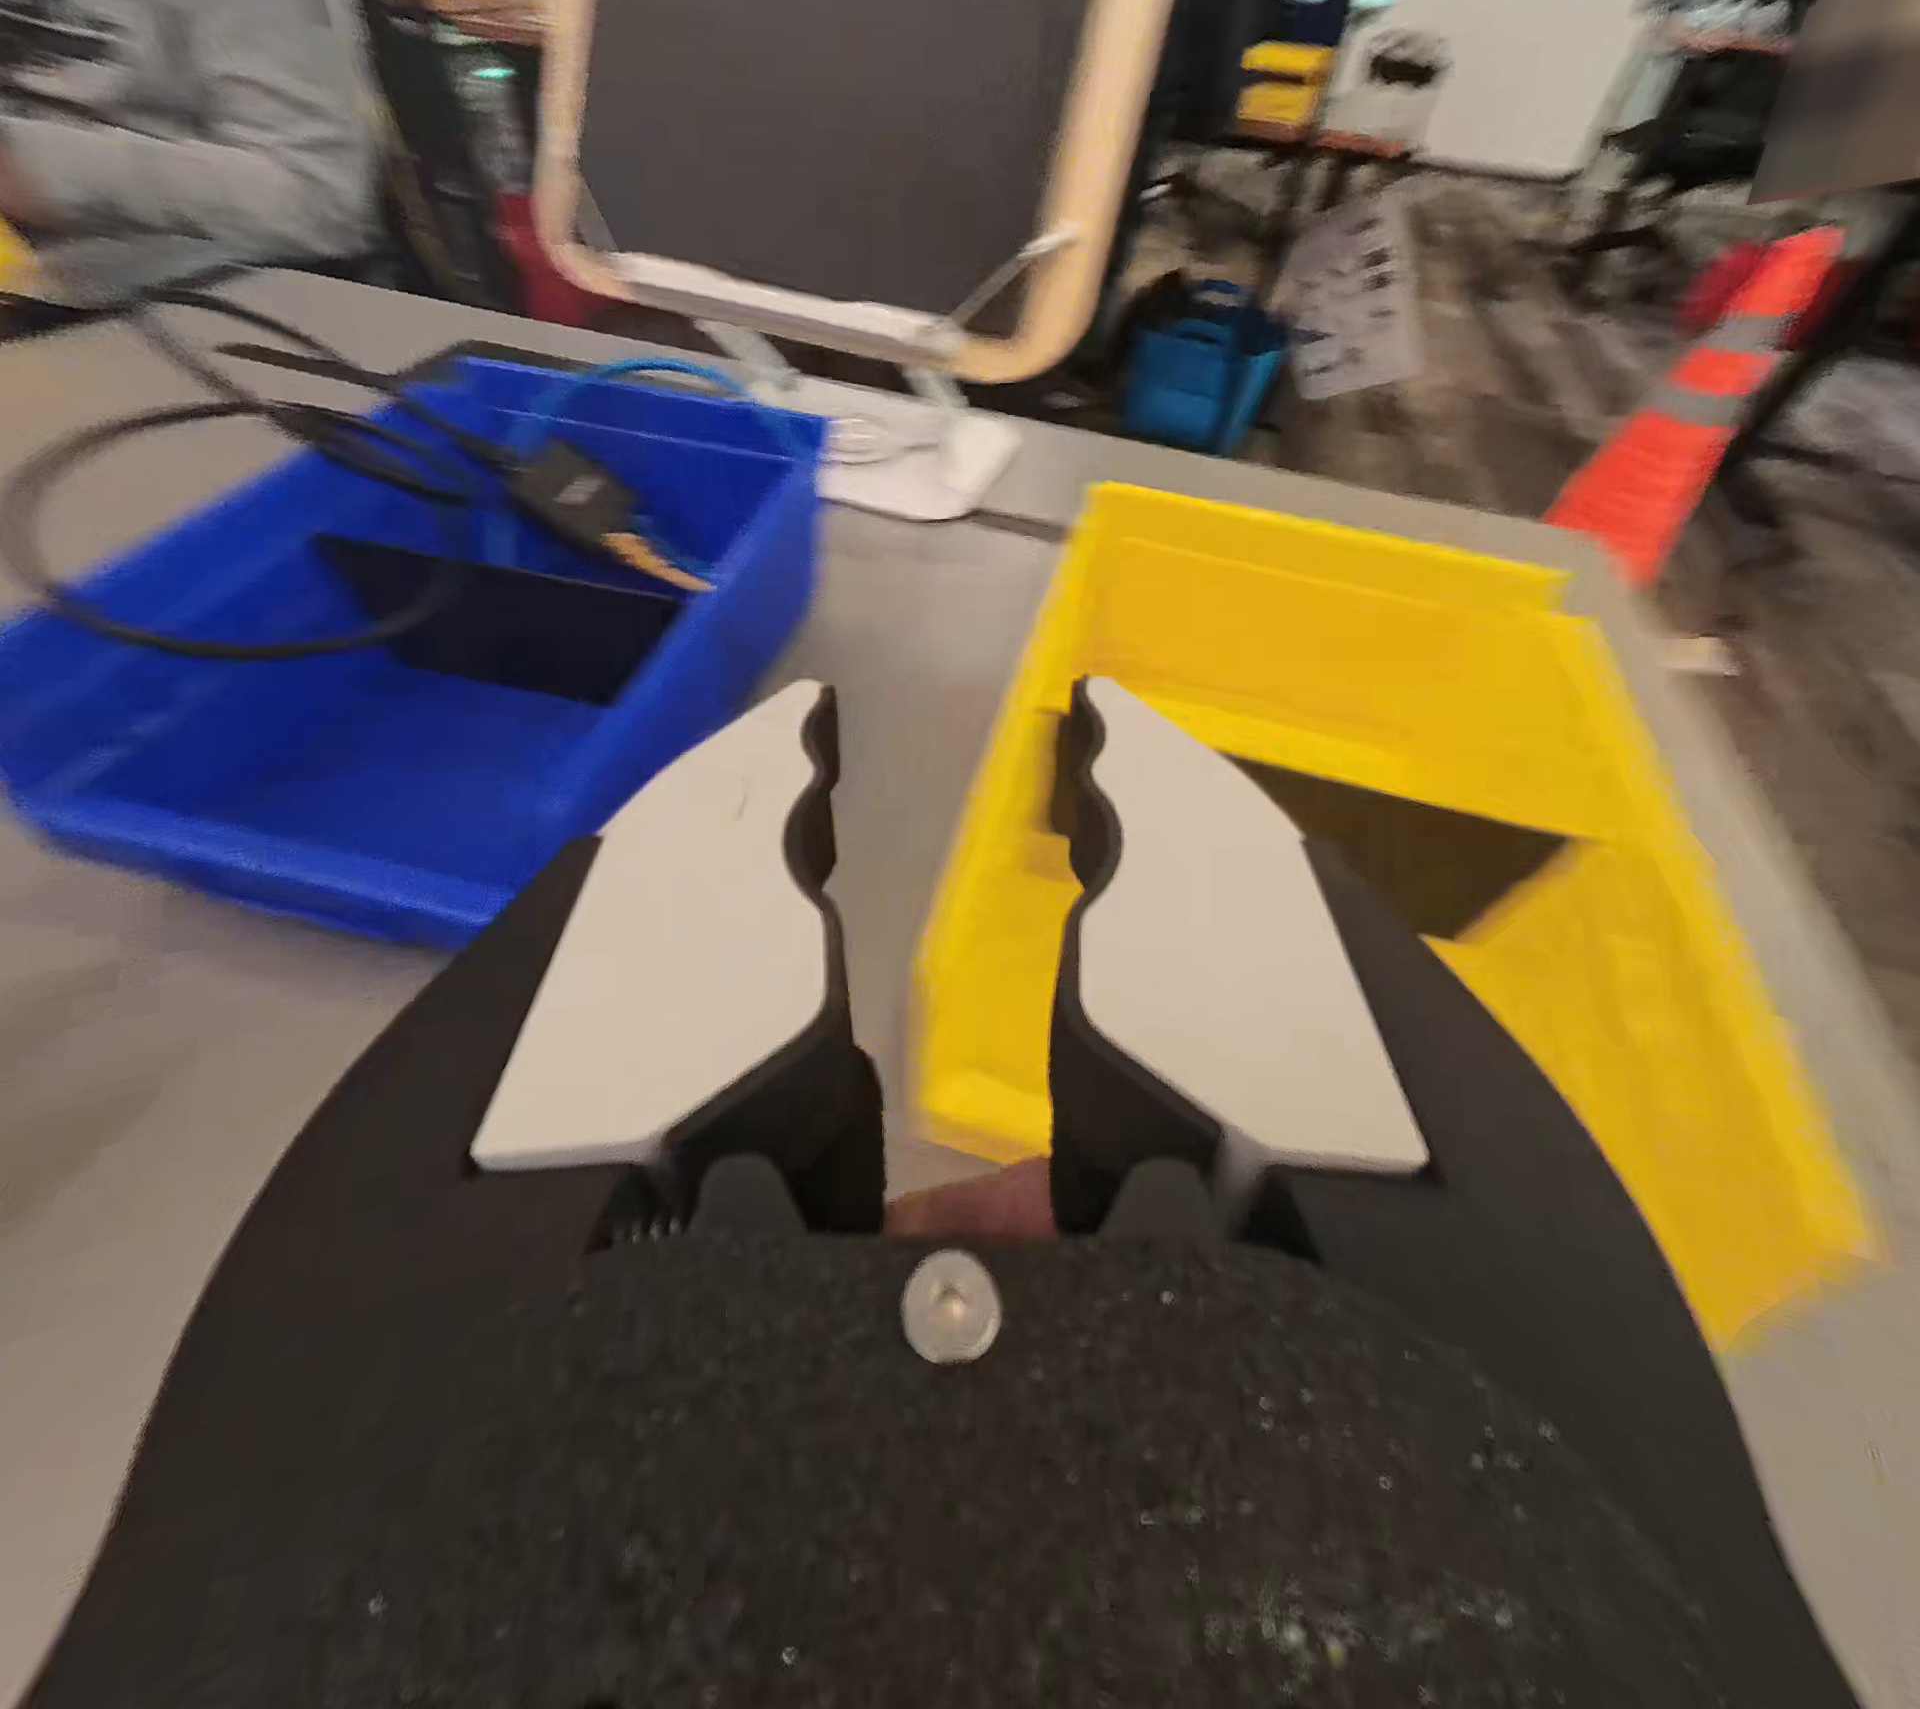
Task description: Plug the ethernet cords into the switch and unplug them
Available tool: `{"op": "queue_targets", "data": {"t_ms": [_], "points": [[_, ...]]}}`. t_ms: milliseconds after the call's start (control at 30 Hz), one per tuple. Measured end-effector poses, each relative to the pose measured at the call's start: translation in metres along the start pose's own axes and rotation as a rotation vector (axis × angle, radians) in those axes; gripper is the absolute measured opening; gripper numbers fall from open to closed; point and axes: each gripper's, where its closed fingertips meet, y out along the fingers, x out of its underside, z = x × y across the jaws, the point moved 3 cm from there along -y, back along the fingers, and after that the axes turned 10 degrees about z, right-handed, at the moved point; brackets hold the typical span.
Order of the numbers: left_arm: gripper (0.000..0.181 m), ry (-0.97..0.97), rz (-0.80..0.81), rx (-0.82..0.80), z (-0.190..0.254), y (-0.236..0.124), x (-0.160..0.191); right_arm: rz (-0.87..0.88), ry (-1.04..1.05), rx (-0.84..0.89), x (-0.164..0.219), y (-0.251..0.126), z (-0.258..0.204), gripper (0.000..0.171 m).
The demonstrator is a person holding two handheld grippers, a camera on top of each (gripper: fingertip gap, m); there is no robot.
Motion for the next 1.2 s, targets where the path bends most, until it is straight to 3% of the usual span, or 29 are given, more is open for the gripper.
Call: {"op": "queue_targets", "data": {"t_ms": [100,167,367,433,467,533,567,800,1033,1200], "points": [[0.044,-0.085,-0.009,-0.103,-0.044,-0.003,0.015,-0.092,0.13,-0.129,0.029,0.027,-0.072,0.051],[0.045,-0.093,-0.044,-0.123,-0.059,0.011,0.016,-0.159,0.132,-0.127,0.056,0.041,-0.104,0.053],[0.046,-0.064,-0.063,-0.099,-0.073,0.065,0.007,-0.246,-0.018,-0.014,0.115,0.07,-0.137,0.054],[0.034,-0.05,-0.109,-0.103,-0.078,0.08,0.012,-0.23,-0.014,0.074,0.119,0.079,-0.133,0.038],[0.015,-0.047,-0.136,-0.058,-0.076,0.086,0.015,-0.204,0.005,0.104,0.118,0.082,-0.131,0.027],[0.01,-0.013,-0.158,-0.098,-0.084,0.09,0.016,-0.19,0.095,0.132,0.117,0.083,-0.131,0.003],[0.009,-0.004,-0.172,-0.106,-0.087,0.09,0.015,-0.18,0.094,0.143,0.116,0.083,-0.133,0.003],[0.003,0.033,-0.12,-0.174,-0.125,0.064,-0.004,-0.123,0.064,0.166,0.09,0.087,-0.176,0.003],[0.003,0.116,-0.04,-0.28,-0.205,0.005,-0.031,-0.022,0.062,0.099,0.053,0.11,-0.267,0.003],[0.002,0.075,-0.03,-0.276,-0.261,-0.025,-0.019,-0.021,0.024,0.075,0.049,0.12,-0.331,0.004]]}}
